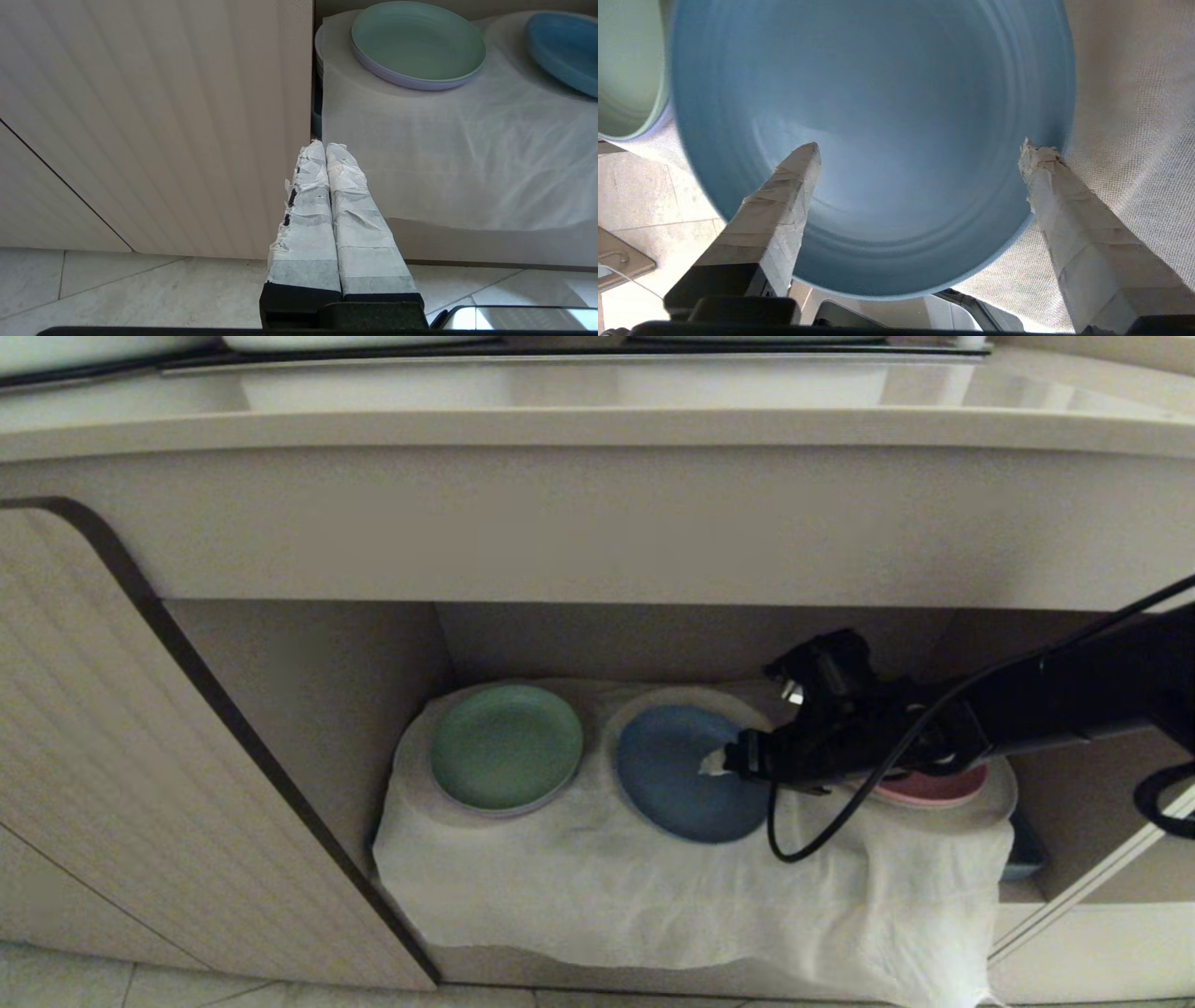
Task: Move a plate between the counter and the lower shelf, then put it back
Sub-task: Pick up the plate in the cupboard
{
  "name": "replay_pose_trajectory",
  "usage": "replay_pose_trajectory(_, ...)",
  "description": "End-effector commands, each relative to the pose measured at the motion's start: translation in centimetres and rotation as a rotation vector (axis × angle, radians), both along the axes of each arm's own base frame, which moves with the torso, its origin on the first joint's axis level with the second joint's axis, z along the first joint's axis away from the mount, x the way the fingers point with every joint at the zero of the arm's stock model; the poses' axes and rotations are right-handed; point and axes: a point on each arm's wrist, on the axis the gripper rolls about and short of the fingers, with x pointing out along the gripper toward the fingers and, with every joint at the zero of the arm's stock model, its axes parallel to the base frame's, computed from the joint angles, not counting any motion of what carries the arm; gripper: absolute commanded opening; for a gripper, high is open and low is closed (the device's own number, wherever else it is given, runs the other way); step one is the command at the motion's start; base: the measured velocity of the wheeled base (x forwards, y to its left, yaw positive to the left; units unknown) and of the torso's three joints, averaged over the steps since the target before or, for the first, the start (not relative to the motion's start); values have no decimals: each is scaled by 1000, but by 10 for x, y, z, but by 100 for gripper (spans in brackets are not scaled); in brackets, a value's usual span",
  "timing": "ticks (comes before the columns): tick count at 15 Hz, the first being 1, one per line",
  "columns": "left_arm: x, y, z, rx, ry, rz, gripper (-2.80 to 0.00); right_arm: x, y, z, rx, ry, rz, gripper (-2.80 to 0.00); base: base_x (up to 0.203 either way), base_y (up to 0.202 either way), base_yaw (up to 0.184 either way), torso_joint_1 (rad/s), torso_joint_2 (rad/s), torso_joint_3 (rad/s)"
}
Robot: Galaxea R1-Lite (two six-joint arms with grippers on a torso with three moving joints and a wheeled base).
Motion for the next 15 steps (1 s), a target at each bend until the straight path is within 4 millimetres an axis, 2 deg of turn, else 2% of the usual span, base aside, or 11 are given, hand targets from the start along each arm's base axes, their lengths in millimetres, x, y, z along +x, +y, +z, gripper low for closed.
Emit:
replay_pose_trajectory(1, 0, 0, 0, -2, 0, 0, -280, -2, 1, 8, 11, -17, 4, 0, 0, 0, 0, 0, 0, 0)
replay_pose_trajectory(9, 0, 0, 0, 0, 0, 0, -280, -13, -4, 21, 7, -13, 5, 0, 0, 0, 0, 0, 0, 0)
replay_pose_trajectory(15, 0, 0, 0, 0, 0, 0, -280, -18, -7, 20, -7, 9, 2, 0, 0, 0, 0, 0, 0, 0)
